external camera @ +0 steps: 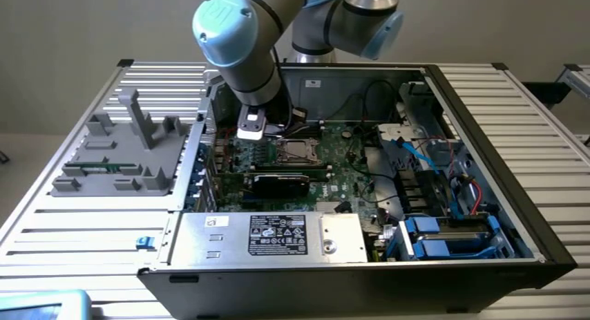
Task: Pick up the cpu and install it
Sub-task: 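Install the first cpu locking lever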
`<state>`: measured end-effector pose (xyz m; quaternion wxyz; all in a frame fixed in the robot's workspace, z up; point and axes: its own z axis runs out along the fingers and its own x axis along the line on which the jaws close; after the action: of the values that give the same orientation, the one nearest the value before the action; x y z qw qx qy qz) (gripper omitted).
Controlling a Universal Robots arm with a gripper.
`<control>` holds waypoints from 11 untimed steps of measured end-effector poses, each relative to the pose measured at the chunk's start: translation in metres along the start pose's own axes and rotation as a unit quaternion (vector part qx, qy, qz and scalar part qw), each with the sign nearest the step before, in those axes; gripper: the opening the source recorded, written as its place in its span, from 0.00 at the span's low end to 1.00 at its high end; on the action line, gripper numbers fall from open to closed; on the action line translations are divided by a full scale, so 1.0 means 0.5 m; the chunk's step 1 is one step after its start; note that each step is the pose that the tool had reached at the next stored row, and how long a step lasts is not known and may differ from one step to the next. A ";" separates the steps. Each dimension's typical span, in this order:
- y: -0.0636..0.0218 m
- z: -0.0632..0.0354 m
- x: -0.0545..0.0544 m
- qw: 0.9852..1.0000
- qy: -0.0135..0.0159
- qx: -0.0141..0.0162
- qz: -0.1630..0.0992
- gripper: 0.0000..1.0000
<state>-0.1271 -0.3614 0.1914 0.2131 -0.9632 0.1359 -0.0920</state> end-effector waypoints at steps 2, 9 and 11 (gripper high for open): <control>0.000 0.001 0.002 1.000 0.000 0.000 0.001 0.11; 0.000 0.002 0.003 1.000 0.001 0.000 0.003 0.11; -0.001 0.003 0.003 1.000 0.002 0.000 0.003 0.11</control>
<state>-0.1255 -0.3610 0.1903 0.2127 -0.9627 0.1392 -0.0927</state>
